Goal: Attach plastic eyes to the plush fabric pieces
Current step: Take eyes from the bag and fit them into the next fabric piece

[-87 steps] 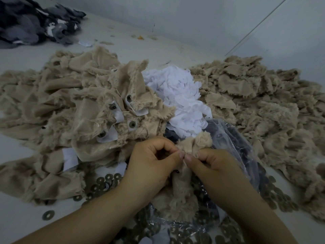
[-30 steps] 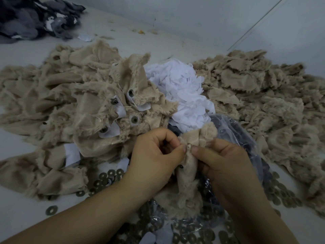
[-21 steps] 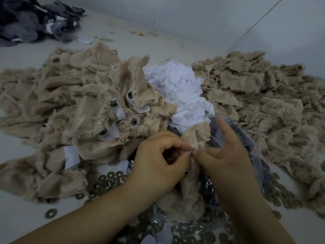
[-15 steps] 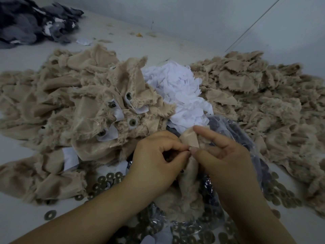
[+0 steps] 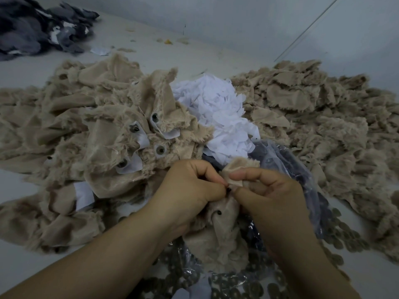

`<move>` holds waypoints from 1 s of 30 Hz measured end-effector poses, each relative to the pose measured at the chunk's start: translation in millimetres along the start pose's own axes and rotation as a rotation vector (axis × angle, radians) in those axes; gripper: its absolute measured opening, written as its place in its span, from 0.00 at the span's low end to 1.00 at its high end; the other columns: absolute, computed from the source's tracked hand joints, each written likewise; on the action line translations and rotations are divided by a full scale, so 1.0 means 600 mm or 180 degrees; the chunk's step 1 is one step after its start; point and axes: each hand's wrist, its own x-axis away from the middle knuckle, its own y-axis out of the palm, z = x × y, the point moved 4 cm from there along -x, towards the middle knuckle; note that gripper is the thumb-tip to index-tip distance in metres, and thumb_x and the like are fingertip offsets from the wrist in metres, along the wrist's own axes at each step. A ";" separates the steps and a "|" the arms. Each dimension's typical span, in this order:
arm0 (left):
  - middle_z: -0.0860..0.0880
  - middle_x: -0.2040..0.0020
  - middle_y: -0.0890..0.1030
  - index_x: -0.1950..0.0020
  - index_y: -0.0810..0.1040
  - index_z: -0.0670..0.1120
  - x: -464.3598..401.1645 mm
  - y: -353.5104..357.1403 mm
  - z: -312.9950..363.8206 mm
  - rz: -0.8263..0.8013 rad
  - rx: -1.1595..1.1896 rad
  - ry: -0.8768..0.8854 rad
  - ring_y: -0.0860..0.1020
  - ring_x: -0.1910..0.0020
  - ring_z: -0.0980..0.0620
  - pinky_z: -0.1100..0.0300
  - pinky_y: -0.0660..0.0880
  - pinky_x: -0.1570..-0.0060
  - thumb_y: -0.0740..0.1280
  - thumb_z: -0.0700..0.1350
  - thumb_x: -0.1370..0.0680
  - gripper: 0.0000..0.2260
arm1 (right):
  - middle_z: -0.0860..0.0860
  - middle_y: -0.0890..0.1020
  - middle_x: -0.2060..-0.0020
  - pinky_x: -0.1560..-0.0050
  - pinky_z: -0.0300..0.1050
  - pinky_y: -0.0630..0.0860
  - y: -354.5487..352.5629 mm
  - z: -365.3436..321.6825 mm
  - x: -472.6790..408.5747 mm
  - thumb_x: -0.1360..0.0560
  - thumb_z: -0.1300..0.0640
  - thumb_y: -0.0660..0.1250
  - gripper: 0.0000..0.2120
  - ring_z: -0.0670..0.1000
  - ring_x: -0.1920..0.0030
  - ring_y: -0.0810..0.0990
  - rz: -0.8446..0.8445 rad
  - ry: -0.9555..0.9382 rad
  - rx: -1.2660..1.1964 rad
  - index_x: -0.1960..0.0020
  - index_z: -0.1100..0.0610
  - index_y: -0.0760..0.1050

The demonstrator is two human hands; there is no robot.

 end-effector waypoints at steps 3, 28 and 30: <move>0.46 0.72 0.81 0.68 0.80 0.41 -0.001 0.005 0.010 -0.0011 -0.0371 0.0197 0.78 0.72 0.55 0.63 0.75 0.70 0.69 0.25 0.31 0.12 | 0.51 0.87 0.65 0.65 0.40 0.82 -0.002 0.002 -0.004 0.29 0.69 0.73 0.17 0.49 0.63 0.87 0.0019 0.0116 -0.0042 0.59 0.47 0.87; 0.42 0.39 0.71 0.36 0.72 0.39 -0.112 0.032 0.089 0.0263 -0.3755 0.2309 0.75 0.56 0.40 0.42 0.75 0.61 0.69 0.44 0.22 0.17 | 0.66 0.76 0.70 0.68 0.49 0.72 -0.007 0.029 -0.015 0.27 0.66 0.72 0.23 0.55 0.69 0.68 -0.0162 0.0539 -0.0004 0.48 0.37 0.81; 0.44 0.41 0.71 0.42 0.76 0.39 -0.129 0.044 0.089 0.0182 -0.4045 0.2077 0.76 0.55 0.41 0.43 0.75 0.57 0.66 0.43 0.20 0.10 | 0.65 0.75 0.71 0.68 0.49 0.71 -0.008 0.031 -0.016 0.27 0.66 0.72 0.23 0.55 0.69 0.67 -0.0172 0.0529 0.0038 0.48 0.36 0.81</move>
